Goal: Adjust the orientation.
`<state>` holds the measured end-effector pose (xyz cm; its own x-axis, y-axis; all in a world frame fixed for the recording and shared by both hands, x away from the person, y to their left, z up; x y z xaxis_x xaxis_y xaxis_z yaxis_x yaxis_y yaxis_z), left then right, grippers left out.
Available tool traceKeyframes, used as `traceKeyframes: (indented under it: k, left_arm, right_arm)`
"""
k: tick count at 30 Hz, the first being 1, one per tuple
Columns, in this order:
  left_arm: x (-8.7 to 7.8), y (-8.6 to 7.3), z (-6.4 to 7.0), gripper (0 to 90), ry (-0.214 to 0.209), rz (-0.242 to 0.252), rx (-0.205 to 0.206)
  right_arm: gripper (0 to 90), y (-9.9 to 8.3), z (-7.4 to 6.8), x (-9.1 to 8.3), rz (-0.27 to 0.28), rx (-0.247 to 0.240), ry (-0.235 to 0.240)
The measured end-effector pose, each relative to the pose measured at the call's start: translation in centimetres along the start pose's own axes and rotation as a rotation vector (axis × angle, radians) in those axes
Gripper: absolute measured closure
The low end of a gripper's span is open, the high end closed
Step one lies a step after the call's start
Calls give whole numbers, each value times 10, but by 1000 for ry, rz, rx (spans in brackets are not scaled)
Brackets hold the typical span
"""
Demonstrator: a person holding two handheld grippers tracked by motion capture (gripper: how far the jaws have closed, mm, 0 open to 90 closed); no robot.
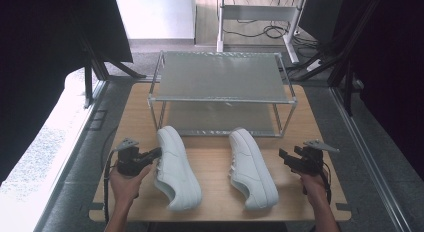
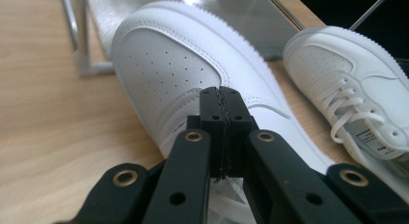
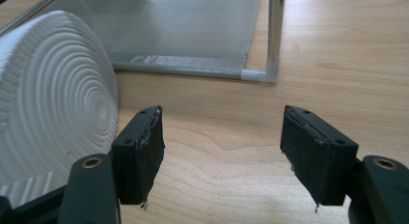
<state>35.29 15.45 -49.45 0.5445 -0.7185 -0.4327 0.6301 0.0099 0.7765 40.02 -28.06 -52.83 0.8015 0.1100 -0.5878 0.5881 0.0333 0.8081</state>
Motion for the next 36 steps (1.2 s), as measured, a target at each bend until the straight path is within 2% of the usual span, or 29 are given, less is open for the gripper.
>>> traceKeyframes:
  k: [4, 6, 7, 9, 10, 12, 16, 20, 26, 28, 32, 34, 35, 36]
  left_arm:
    - [19, 11, 11, 898, -16, 0, 8]
    - [34, 13, 17, 898, -20, -23, 19]
    - [43, 12, 19, 899, -20, -52, 28]
    - [62, 6, 22, 900, -36, -99, 23]
    - [73, 3, 24, 900, -52, -105, 9]
    - [78, 3, 24, 900, -45, -102, 10]
    - [72, 10, 27, 900, -44, -105, 33]
    - [60, 17, 36, 900, -61, -75, 68]
    - [50, 15, 58, 900, -116, -52, 90]
    - [50, 11, 69, 900, -156, -46, 81]
    - [61, -4, 89, 900, -194, -106, 109]
    - [67, -12, 94, 900, -188, -142, 127]
    - [72, -19, 95, 900, -173, -170, 139]
    - [72, -19, 95, 900, -173, -170, 139]
  right_arm:
    - [325, 1, 2, 0, 0, 9, 1]
    - [325, 2, 2, -1, 5, 12, 4]
    - [325, 3, 3, -2, 13, 17, 7]
    - [326, 3, 4, -3, 14, 20, 6]
    - [325, 4, 6, -3, 16, 24, 4]
    - [324, 4, 8, -4, 19, 32, 0]
    - [325, 5, 13, -4, 24, 47, -2]
    - [326, 4, 12, -4, 20, 43, -1]
    - [327, 4, 7, -5, 22, 28, 5]
    - [327, 3, 5, -5, 20, 23, 5]
    - [327, 3, 4, -6, 21, 21, 8]
    - [327, 3, 4, -6, 21, 20, 8]
    - [327, 3, 4, -6, 21, 19, 7]
    - [327, 3, 4, -6, 20, 18, 7]
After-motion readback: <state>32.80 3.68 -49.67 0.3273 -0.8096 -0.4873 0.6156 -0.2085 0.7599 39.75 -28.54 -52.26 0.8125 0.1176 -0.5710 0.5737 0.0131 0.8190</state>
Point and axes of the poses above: each handheld gripper's, and its own axes: x roughly forward along the jaws, y roughly out of its top, z roughly to its right, the point moved 10 cm from there along x, roughly forward along the jaws, and after that the axes turned 13 degrees about -y, right-handed, at the moved point
